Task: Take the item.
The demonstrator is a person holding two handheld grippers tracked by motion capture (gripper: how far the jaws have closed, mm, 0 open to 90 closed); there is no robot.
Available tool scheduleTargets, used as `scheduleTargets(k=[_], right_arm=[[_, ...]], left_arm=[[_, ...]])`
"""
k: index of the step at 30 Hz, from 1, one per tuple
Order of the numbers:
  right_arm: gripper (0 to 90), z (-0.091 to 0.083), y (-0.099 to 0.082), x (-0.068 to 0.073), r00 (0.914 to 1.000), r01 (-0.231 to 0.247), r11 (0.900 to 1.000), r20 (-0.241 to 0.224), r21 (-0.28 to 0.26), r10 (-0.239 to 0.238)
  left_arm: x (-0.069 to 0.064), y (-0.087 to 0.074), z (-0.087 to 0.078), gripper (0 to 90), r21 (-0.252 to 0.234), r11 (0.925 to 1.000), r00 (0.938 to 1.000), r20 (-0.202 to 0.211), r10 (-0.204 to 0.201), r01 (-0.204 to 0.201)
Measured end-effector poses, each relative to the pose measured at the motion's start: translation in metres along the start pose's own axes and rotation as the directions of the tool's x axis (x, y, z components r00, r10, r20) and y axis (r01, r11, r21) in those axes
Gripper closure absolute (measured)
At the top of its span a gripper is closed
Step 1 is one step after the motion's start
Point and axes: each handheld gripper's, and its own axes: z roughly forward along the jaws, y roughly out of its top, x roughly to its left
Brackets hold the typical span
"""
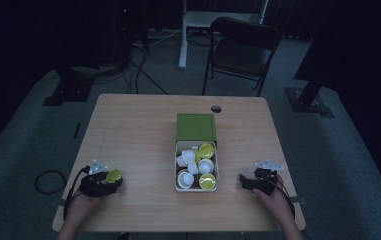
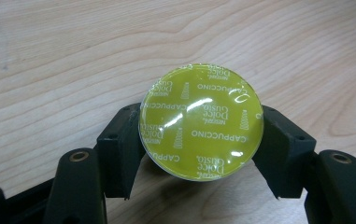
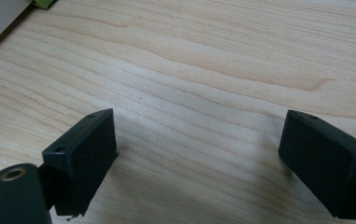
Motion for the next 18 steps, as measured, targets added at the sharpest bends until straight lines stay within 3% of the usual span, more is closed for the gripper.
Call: scheduleTargets(k=[3, 7, 18], right_arm=[[10.8, 0.0000, 0.0000, 0.0000, 1.0000, 0.000, 1.0000, 0.000, 0.000, 0.000], [10.8, 0.0000, 0.0000, 0.0000, 1.0000, 0.000, 1.0000, 0.000, 0.000, 0.000], [10.8, 0.0000, 0.0000, 0.0000, 1.0000, 0.000, 1.0000, 0.000, 0.000, 0.000]], left_arm=[[0.0034, -0.0013, 0.0003, 38.2, -0.010, 0.9996, 0.9996, -0.012, -0.025, 0.025], [0.0041, -0.0017, 0.0004, 38.2, -0.014, 0.9995, 0.9995, -0.014, -0.029, 0.028], [0.0040, 0.0008, 0.0011, 36.7, 0.002, 0.9975, 0.9974, 0.015, -0.071, 0.071]])
